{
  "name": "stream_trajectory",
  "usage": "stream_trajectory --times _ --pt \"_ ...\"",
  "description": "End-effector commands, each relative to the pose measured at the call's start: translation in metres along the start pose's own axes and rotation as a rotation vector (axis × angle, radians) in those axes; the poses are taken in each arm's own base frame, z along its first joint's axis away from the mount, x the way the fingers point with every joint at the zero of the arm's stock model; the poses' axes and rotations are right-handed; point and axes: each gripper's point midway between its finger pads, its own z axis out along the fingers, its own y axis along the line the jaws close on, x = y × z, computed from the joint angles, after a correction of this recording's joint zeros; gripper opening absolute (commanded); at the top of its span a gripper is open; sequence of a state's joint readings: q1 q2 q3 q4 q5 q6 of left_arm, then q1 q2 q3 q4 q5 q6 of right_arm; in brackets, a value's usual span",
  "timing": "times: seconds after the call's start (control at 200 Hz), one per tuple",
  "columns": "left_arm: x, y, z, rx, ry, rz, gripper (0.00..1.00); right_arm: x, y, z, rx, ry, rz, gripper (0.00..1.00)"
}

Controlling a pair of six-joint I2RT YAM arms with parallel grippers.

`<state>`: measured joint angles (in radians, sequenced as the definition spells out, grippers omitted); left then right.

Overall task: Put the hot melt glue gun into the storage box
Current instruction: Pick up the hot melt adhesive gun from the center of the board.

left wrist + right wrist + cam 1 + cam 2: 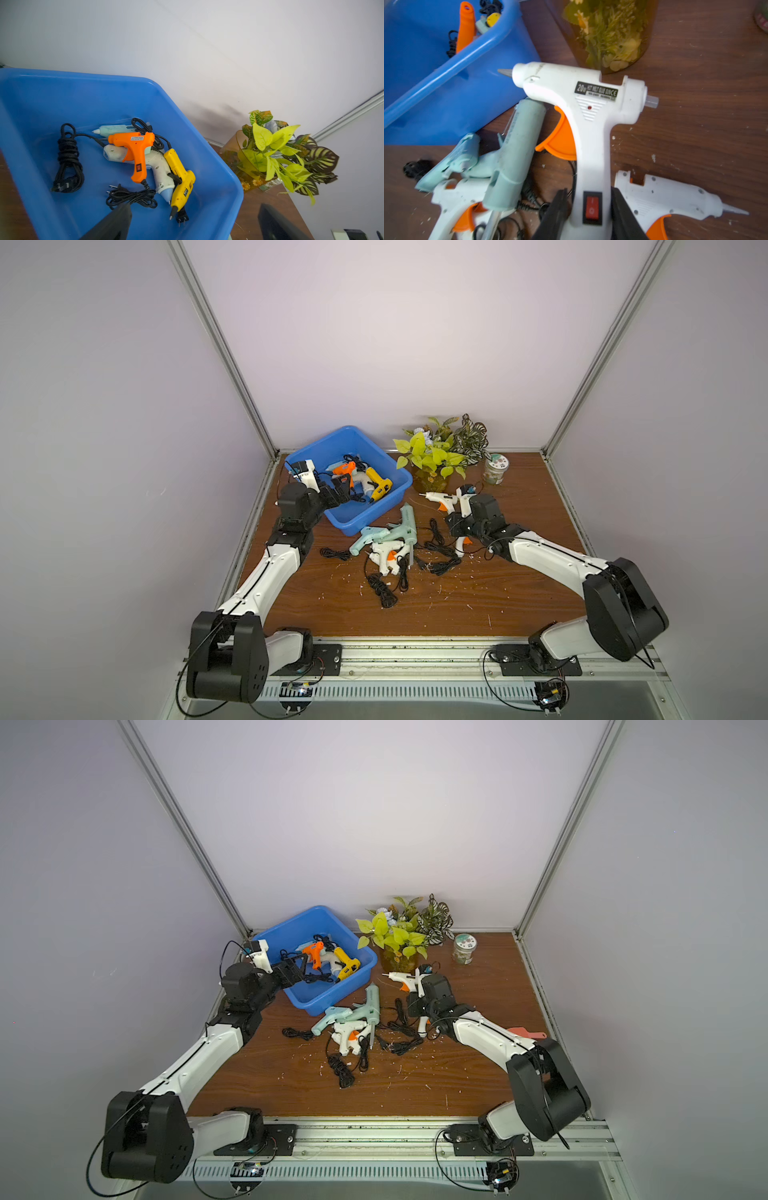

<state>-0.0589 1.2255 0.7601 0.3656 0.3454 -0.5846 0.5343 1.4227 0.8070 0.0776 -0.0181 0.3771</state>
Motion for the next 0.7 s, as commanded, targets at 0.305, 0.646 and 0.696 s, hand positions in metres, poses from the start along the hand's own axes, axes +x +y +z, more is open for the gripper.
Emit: stream_trajectory --times 0.305,0.646,0.696 --pt "0.056 -0.087 0.03 0.38 0.35 0.044 1.0 -0.036 0.089 -0.043 -0.24 -0.196 -0.244 0.13" --pt "0.093 -0.121 0.03 0.558 0.482 0.03 0.99 -0.049 0.114 -0.051 -0.253 -0.264 -0.326 0.14" --pt "0.098 -0.126 0.029 0.582 0.503 0.034 0.96 -0.051 0.117 -0.052 -0.259 -0.274 -0.332 0.14"
